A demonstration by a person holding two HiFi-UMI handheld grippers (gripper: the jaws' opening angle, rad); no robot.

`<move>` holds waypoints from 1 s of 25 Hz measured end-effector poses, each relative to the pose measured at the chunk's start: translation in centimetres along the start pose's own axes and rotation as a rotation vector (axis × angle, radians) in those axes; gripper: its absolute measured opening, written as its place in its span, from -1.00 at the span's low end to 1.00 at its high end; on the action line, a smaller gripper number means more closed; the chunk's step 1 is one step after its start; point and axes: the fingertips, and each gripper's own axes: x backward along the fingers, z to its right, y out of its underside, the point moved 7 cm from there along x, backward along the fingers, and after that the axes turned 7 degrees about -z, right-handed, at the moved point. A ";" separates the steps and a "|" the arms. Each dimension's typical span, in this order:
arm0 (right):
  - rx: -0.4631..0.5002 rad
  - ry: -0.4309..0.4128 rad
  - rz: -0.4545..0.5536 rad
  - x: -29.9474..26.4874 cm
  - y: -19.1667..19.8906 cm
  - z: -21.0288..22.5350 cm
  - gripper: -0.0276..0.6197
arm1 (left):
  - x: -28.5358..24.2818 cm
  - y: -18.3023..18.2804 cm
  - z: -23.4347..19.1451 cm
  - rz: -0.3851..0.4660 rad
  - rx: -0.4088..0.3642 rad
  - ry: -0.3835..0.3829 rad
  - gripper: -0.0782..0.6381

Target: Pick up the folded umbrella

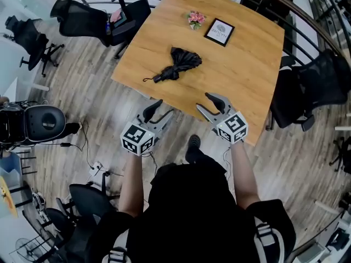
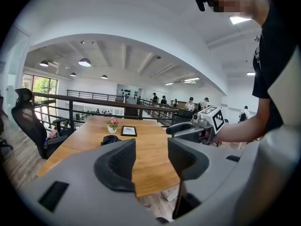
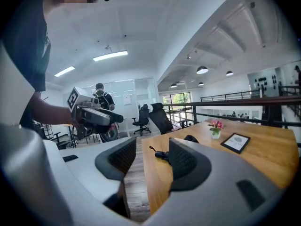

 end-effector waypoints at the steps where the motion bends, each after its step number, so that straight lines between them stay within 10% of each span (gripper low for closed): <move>1: 0.001 -0.006 0.001 -0.1 0.0 0.4 -0.25 | -0.3 -0.1 0.1 -0.001 0.000 -0.006 -0.15; 25: 0.006 0.008 -0.038 -4.9 -2.0 9.1 -0.25 | -7.2 -2.4 -7.2 -0.010 0.036 -0.031 -0.15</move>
